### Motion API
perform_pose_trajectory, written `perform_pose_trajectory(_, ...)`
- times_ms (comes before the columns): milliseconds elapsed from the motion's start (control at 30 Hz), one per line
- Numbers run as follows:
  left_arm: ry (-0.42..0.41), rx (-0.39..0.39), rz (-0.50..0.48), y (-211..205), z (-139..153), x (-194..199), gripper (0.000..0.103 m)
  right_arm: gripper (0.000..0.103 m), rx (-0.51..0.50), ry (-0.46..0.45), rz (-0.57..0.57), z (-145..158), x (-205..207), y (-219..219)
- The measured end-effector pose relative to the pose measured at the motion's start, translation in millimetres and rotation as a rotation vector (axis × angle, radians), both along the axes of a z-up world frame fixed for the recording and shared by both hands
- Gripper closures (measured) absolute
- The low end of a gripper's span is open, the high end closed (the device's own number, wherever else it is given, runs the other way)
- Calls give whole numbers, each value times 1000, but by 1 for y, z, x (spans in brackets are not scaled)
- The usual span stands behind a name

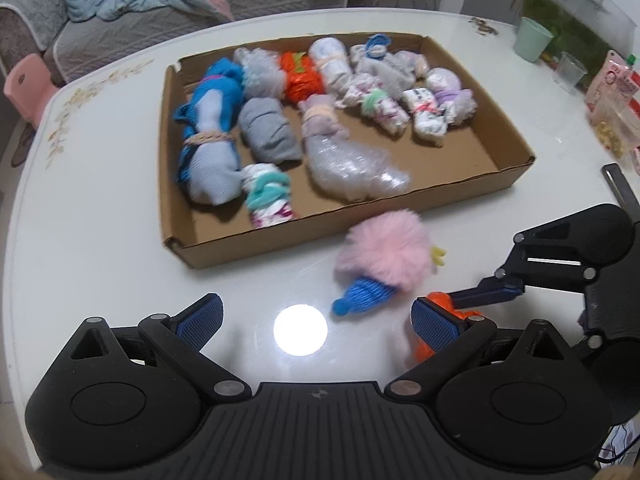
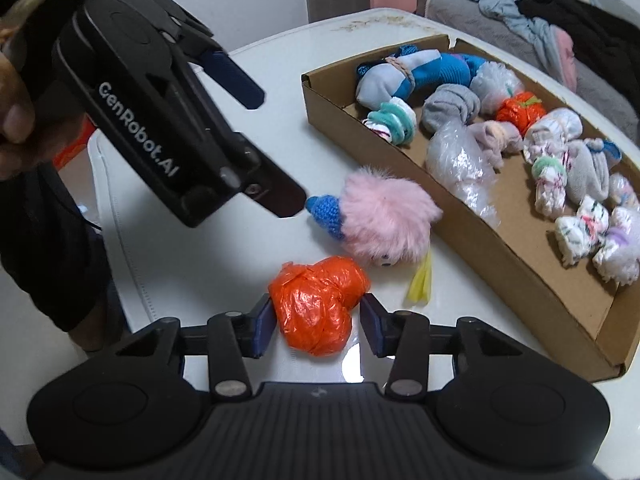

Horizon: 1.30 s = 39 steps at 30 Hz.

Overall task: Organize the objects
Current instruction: 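Grasp the pink pom-pom hat with the left tool while the right tool grasps the orange bundle, then carry the hat and orange bundle into the box and open both tools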

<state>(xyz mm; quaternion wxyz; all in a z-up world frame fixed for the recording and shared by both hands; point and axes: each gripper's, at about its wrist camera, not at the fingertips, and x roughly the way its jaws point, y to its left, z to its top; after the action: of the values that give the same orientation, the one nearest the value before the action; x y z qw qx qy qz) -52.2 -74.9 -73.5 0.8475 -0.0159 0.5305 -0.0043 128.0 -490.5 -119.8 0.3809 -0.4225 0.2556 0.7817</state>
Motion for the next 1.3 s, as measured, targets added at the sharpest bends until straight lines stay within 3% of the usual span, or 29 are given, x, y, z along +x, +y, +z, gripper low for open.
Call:
perform_pose_trajectory(100, -29, -6, -28, -8, -3, 6, 2, 61, -7, 5, -12, 8, 9, -8)
perform_pose_trajectory(300, -46, 1, -72, -23, -19, 18, 3, 61, -57, -121, -123, 6, 39, -13)
perform_pose_trajectory(400, -60, -3, -87, -30, -23, 23, 5, 61, -71, -135, -186, 6, 55, -12)
perform_pose_trajectory(500, -55, -9, -106, -35, -28, 25, 13, 60, -62, -125, -212, 10, 61, -13)
perform_pose_trajectory(567, -46, -8, -121, -38, -31, 25, 28, 60, -56, -116, -223, 13, 63, -14)
perform_pose_trajectory(767, -29, -5, -126, -38, -39, 28, 48, 60, -57, -104, -241, 18, 69, -8)
perform_pose_trajectory(967, -23, 7, -144, -42, -39, 25, 57, 60, -72, -101, -241, 16, 71, -2)
perform_pose_trajectory(1300, 6, -7, -105, -36, -13, 8, 58, 60, -77, -74, -250, 25, 78, -7)
